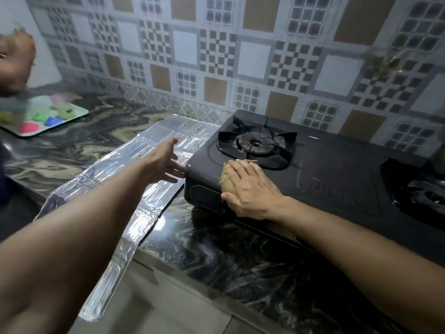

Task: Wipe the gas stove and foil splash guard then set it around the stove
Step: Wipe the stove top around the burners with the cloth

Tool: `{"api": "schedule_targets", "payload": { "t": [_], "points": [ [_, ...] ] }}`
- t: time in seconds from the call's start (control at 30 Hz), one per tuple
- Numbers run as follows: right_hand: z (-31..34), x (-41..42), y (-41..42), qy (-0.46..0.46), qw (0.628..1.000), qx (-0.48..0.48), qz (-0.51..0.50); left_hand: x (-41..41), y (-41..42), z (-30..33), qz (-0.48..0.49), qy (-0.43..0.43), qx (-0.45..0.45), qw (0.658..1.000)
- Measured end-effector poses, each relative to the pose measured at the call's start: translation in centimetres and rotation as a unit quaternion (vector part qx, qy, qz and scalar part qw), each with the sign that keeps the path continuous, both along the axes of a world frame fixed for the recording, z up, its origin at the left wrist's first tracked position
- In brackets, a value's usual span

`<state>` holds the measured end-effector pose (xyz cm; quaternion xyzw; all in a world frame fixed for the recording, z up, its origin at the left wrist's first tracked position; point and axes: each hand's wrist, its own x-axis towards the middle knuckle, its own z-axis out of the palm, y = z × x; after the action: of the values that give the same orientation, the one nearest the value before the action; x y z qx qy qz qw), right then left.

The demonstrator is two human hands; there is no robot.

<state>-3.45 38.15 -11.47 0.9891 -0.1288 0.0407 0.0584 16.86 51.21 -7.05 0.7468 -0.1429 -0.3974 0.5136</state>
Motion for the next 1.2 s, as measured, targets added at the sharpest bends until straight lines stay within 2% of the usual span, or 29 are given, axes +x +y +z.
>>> {"api": "schedule_targets", "payload": {
  "t": [0.2,0.27,0.5,0.7,0.77,0.83,0.9,0.97,1.03,1.1,1.2],
  "points": [
    [0.6,7.0,1.5,-0.006,0.999,0.031,-0.007,2.5,2.3,-2.1,-0.027,0.099,-0.048,0.994],
    [0.6,8.7,1.7,0.000,0.999,0.050,-0.016,3.1,2.7,-2.5,-0.033,0.102,-0.048,0.993],
    [0.8,13.0,1.5,-0.002,0.997,0.080,0.007,4.8,2.5,-3.0,0.067,0.002,-0.043,0.997],
    [0.5,11.2,1.6,-0.041,0.978,0.082,0.185,4.6,1.9,-2.0,0.062,-0.055,-0.059,0.995],
    [-0.1,9.8,1.4,-0.031,0.977,0.045,0.206,3.7,1.4,-1.3,0.050,-0.084,-0.063,0.993],
    [-0.5,7.3,1.3,-0.020,0.984,0.010,0.179,2.7,0.7,-0.6,0.036,-0.126,-0.070,0.989],
    [-0.6,3.8,1.1,-0.026,0.993,0.001,0.111,1.3,-0.5,-0.2,0.024,-0.213,-0.067,0.974],
    [-0.5,0.1,0.9,-0.019,0.999,-0.004,0.043,-0.6,-2.0,0.0,0.017,-0.327,-0.027,0.945],
    [-0.6,-3.9,0.4,-0.013,1.000,-0.009,-0.013,-3.6,-3.9,0.4,-0.009,-0.401,-0.003,0.916],
    [-0.6,-7.5,0.0,-0.026,0.998,0.008,-0.052,-6.8,-5.8,0.7,-0.056,-0.456,-0.014,0.888],
    [-0.9,-13.2,-0.8,-0.050,0.993,0.011,-0.104,-11.7,-9.0,0.8,-0.133,-0.543,-0.052,0.827]
  ]
}}
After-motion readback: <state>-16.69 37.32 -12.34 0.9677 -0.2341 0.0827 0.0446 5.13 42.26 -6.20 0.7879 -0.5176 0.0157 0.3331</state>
